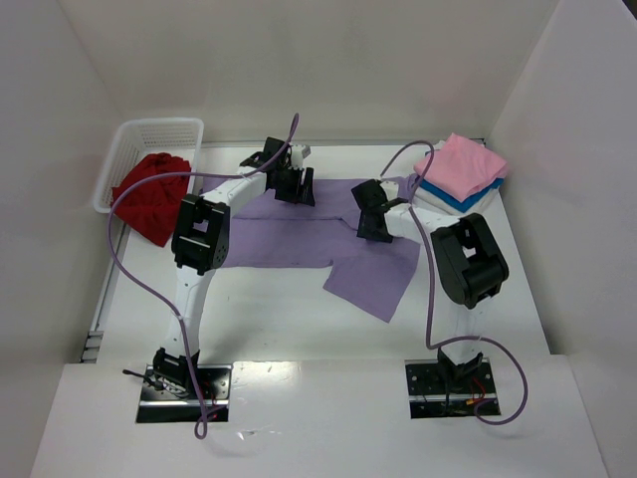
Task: Fold and stack the t-shirts
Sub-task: Fold the flattened tshirt in 1/3 of the way
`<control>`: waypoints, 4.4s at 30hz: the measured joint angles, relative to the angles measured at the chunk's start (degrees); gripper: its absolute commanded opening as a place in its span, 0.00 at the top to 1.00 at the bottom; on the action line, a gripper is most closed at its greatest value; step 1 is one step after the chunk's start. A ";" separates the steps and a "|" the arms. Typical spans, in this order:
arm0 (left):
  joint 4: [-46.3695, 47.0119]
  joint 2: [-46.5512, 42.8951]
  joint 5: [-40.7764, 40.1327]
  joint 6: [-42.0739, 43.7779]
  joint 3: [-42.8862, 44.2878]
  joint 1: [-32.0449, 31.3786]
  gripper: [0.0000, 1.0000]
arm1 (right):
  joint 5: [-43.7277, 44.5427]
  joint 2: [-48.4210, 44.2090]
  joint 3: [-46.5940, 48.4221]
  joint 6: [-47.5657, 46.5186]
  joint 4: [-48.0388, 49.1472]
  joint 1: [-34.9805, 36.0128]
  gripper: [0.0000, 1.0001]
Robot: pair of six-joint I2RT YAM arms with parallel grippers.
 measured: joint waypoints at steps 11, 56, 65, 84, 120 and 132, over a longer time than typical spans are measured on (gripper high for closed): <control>0.02 0.17 0.17 0.20 0.17 0.00 0.27 | 1.44 1.79 1.09 -1.03 1.01 0.00 0.56; -0.35 0.85 0.85 1.18 1.25 0.00 0.27 | -15.63 -6.10 0.24 -2.34 0.79 -8.76 0.45; -0.48 0.87 0.94 1.22 1.38 0.00 0.27 | -15.13 -5.18 -1.16 -2.49 2.23 -6.73 0.40; -0.50 0.87 1.03 1.29 1.40 0.00 0.27 | -9.46 1.05 2.36 -2.19 6.54 -5.75 0.49; -0.98 1.09 1.25 1.46 1.88 0.00 0.26 | -20.70 -2.97 -1.01 8.26 5.77 2.58 0.57; -1.27 1.25 1.25 1.49 2.14 0.00 0.26 | -10.97 -4.42 -1.01 6.08 -0.39 2.43 0.33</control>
